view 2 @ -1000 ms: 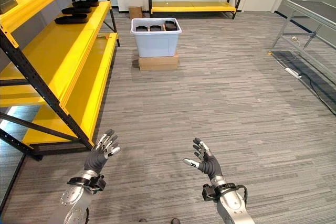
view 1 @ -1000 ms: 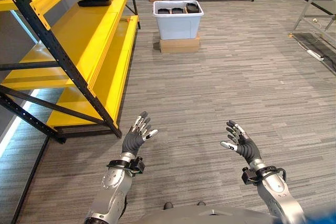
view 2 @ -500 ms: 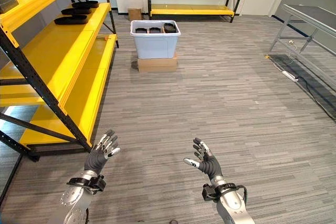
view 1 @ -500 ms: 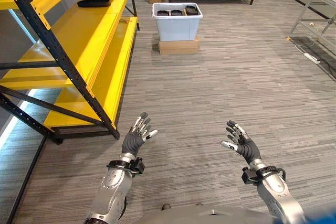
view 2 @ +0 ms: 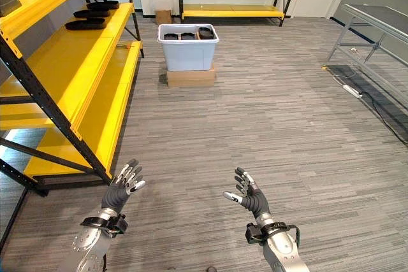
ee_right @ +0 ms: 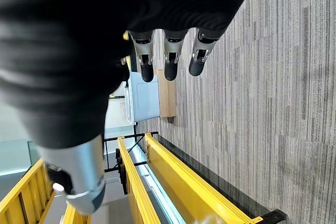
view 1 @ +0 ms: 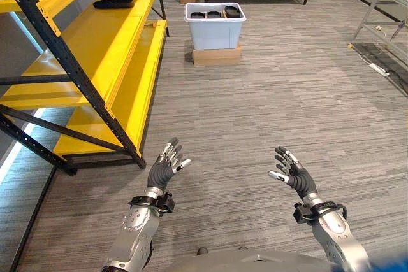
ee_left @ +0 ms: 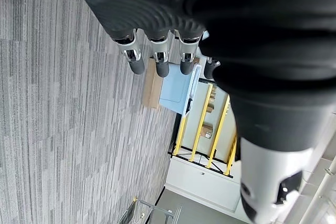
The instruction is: Move parts from the plastic box to the shelf.
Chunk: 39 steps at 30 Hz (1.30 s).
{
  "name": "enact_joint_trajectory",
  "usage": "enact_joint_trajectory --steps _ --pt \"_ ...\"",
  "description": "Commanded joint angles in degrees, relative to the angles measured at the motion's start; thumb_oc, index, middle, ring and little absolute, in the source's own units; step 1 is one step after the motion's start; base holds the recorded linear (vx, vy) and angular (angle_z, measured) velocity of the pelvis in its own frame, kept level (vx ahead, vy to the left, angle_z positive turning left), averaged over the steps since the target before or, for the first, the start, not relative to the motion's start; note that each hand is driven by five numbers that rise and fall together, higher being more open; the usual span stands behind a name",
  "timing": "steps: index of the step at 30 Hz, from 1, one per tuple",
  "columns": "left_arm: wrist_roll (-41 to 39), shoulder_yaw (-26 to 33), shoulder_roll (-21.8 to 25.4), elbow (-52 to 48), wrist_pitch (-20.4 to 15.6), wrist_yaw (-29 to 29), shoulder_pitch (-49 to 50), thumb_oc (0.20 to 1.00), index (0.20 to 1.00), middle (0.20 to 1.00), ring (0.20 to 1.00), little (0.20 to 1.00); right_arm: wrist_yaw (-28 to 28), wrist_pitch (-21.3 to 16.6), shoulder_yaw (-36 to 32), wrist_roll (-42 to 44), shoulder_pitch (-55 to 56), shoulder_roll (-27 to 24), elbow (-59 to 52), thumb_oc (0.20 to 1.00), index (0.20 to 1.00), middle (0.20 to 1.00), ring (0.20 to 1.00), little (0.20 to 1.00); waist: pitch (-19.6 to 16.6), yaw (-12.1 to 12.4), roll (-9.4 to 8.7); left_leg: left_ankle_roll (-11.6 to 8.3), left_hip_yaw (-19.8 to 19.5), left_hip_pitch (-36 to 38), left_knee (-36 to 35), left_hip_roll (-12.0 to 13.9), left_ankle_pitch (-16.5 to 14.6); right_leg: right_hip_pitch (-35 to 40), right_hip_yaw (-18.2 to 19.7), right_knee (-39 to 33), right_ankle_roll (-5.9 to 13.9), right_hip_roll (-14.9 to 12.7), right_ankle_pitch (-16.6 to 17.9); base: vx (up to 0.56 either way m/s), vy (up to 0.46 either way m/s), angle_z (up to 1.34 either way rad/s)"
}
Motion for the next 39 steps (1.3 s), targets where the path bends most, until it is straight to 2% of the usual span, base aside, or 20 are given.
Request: enact_joint_trajectory --steps 1,5,7,8,11,13,15,18,24,26,28,29,30,31,33,34,36,37,38,39 --pt "0.07 -0.03 2.7 -1.07 -3.03 0.17 -4.03 1.0 1.0 1.0 1.0 1.0 0.15 -2.29 -0.99 1.84 -3.79 0.88 -0.9 1.0 1.0 1.0 1.0 1.0 0.64 0.72 -0.45 -1.48 -2.28 -2.99 7.38 2.71 -6.63 -3.74 0.94 7.6 8.04 -9.08 -0.91 -0.01 0.169 -0.03" --pt "0.8 0.47 3.19 -1.4 -3.35 0.74 -4.95 1.0 1.0 1.0 1.0 1.0 -0.03 -2.66 -1.34 2.3 -4.32 1.5 -1.39 1.0 1.0 1.0 1.0 1.0 2.01 0.26 0.02 0.49 -3.2 -3.79 9.97 0.86 -8.55 -8.48 2.56 17.23 8.72 -9.87 -0.49 0.0 0.179 -0.02" --pt "1.85 -0.05 3.46 -1.83 -3.38 0.94 -5.86 1.0 1.0 1.0 1.0 1.0 -0.11 -2.92 -1.67 2.12 -3.96 1.98 -1.33 1.0 1.0 1.0 1.0 1.0 3.63 -0.66 0.56 2.01 -4.32 -3.2 10.88 -0.5 -8.99 -14.28 4.69 28.98 8.08 -9.8 6.94 0.02 0.215 0.09" --pt "2.09 -0.35 3.54 -1.69 -3.39 1.11 -6.16 1.0 1.0 1.0 1.0 1.0 -0.36 -3.11 -1.58 2.16 -4.08 1.96 -1.73 1.0 1.0 1.0 1.0 1.0 4.34 -0.98 0.83 2.52 -4.26 -2.65 10.67 -0.61 -9.08 -16.23 4.8 32.36 7.85 -9.48 8.77 0.02 0.186 0.13" --pt "2.96 -0.63 3.74 -1.64 -3.38 1.31 -6.78 1.0 1.0 1.0 1.0 1.0 -0.32 -3.32 -1.51 2.12 -4.21 1.92 -2.03 1.0 1.0 1.0 1.0 1.0 5.27 -1.12 1.71 3.07 -4.05 -1.52 9.87 -0.43 -9.11 -19.73 3.02 37.19 7.38 -8.94 7.64 0.04 0.136 0.19" --pt "3.29 -0.59 3.31 -1.72 -3.19 1.21 -6.7 1.0 1.0 1.0 1.0 1.0 -0.38 -3.33 -1.84 2.04 -3.96 2.18 -1.96 1.0 1.0 1.0 1.0 1.0 4.7 -1.3 2.08 3.11 -3.03 0.98 8.13 -0.74 -9.89 -21.75 -2.18 33.44 7.08 -10.01 5.0 0.21 0.094 0.02" --pt "2.89 -0.62 3.25 -1.68 -3.29 0.73 -6.37 1.0 1.0 1.0 1.0 1.0 -0.16 -3.53 -2.11 2.73 -3.93 1.78 -2.16 1.0 1.0 1.0 1.0 1.0 4.6 -2.32 1.89 2.72 -3.8 3.22 6.27 -1.13 -10.26 -23.24 -3.79 26.48 7.09 -7.33 3.53 0.28 -0.026 -0.23" --pt "3.12 -0.42 2.72 -0.91 -3.24 0.58 -6.2 1.0 1.0 1.0 1.0 1.0 -0.23 -3.31 -2.11 2.42 -4.41 1.28 -2.03 1.0 1.0 1.0 1.0 1.0 4.69 -3.85 1.49 0.94 -4.97 8.18 4.14 -0.7 -12.23 -22.72 -4.93 10.29 8.31 -6.18 6.75 0.39 -0.121 -0.09" --pt "2.35 -1.93 0.97 0.19 -3.57 -0.03 -6.83 1.0 1.0 1.0 1.0 1.0 0.6 -3.3 -2.06 3.23 -3.34 -0.46 -3.58 1.0 1.0 1.0 1.0 1.0 3.02 -5.33 2.31 -2.2 -5.2 10.73 8.87 3.34 -14.9 -22.88 -5.84 16.26 5.58 -2.78 3.98 0.32 -0.162 0.33" --pt "1.97 -1.94 0.58 0.34 -3.66 -0.12 -6.81 1.0 1.0 1.0 1.0 1.0 0.73 -3.41 -2.04 3.05 -3.33 -1.17 -3.66 1.0 1.0 1.0 1.0 1.0 2.48 -5.51 3.01 -3.46 -5.15 10.24 12.05 4.71 -12.85 -22.93 -6.33 19.34 4.36 -1.56 1.23 0.29 -0.143 0.32" --pt "1.33 -1.75 0.25 0.05 -3.71 0.24 -6.41 1.0 1.0 1.0 1.0 1.0 1.25 -3.73 -2.02 3.2 -3.26 -1.8 -4.1 1.0 1.0 1.0 1.0 1.0 2.16 -5.55 3.7 -5.68 -4.91 8.99 18.55 6.33 -6.27 -21.47 -6.25 20.64 2.54 0.35 -1.32 0.3 -0.159 -0.01" --pt "1.33 -1.74 0.27 0.04 -3.7 0.25 -6.41 1.0 1.0 1.0 1.0 1.0 1.25 -3.73 -2.01 3.21 -3.27 -1.78 -4.1 1.0 1.0 1.0 1.0 1.0 2.04 -5.62 3.56 -5.67 -5.0 8.8 18.48 6.18 -6.05 -21.53 -6.25 20.42 2.54 0.19 -1.1 0.26 -0.235 -0.26" --pt "0.33 -1.91 0.6 -0.24 -3.79 -0.06 -5.88 1.0 1.0 1.0 1.0 1.0 1.16 -3.81 -2.4 3.31 -2.79 -2.25 -4.11 1.0 1.0 1.0 1.0 1.0 2.59 -4.9 2.42 -6.19 -5.18 1.92 30.48 6.41 1.28 -18.72 -5.29 19.36 0.53 1.1 -2.63 0.17 -0.229 -0.16" --pt "-0.09 -2.04 0.67 -0.21 -3.67 -0.03 -5.78 1.0 1.0 1.0 1.0 1.0 0.86 -4.03 -2.56 3.72 -2.62 -2.54 -4.2 1.0 1.0 1.0 1.0 1.0 3.41 -4.19 1.61 -6.36 -5.8 -1.37 37.89 6.12 4.31 -16.9 -4.68 18.84 -0.43 1.55 -3.3 0.21 -0.319 -0.28" --pt "-0.88 -2.13 1.35 -0.52 -3.41 0.22 -5.79 1.0 1.0 1.0 1.0 1.0 0.32 -4.27 -3.38 4.21 -2.24 -3.35 -4.64 1.0 1.0 1.0 1.0 1.0 5.63 -2.78 -1.01 -5.71 -4.78 -8.93 47.05 6.25 6.99 -14.3 -4.36 17.87 -2.21 0.57 -3.85 0.16 -0.262 -0.33" --pt "-0.84 -2.22 1.54 -0.77 -3.32 0.06 -5.51 1.0 1.0 1.0 1.0 1.0 -0.09 -4.39 -3.6 4.18 -2.1 -3.72 -4.84 1.0 1.0 1.0 1.0 1.0 6.48 -2.04 -1.92 -5.01 -4.17 -12.28 49.45 5.56 5.09 -12.99 -3.84 17.23 -2.5 0.44 -4.22 0.2 -0.18 -0.17" --pt "-0.79 -2.0 1.48 -1.16 -3.26 0.24 -4.9 1.0 1.0 1.0 1.0 1.0 -0.74 -4.39 -4.0 4.04 -1.94 -3.66 -4.47 1.0 1.0 1.0 1.0 1.0 7.12 -0.46 -2.51 -4.13 -1.94 -19.21 47.27 5.93 0.95 -9.42 -3.06 15.28 -2.11 0.31 -5.21 0.38 -0.028 0.07" --pt "-1.09 -1.2 1.34 -1.55 -3.54 0.34 -3.95 1.0 1.0 1.0 1.0 1.0 -1.09 -4.72 -4.75 3.55 -1.9 -3.36 -4.48 1.0 1.0 1.0 1.0 1.0 6.54 1.06 -2.49 -4.02 -1.81 -22.4 33.91 6.2 0.11 -5.61 -1.96 13.03 -0.83 -0.02 -6.48 0.72 0.167 -0.06" --pt "-0.37 -0.92 1.2 -1.24 -3.74 0.3 -3.31 1.0 1.0 1.0 1.0 1.0 -1.05 -4.99 -4.88 2.62 -1.64 -3.03 -3.87 1.0 1.0 1.0 1.0 1.0 6.09 1.96 -1.92 -4.58 -1.89 -22.08 20.16 6.92 3.48 -2.95 -1.59 12.39 -0.24 0.33 -7.83 0.78 0.232 -0.33" --pt "-0.07 -0.71 1.21 -1.38 -3.84 0.32 -3.05 1.0 1.0 1.0 1.0 1.0 -1.0 -4.91 -4.93 2.16 -1.62 -3.01 -3.74 1.0 1.0 1.0 1.0 1.0 5.68 2.54 -1.24 -5.08 -2.82 -22.27 15.36 7.28 5.51 -1.51 -1.18 12.09 0.06 0.93 -8.28 0.58 0.192 -0.38"
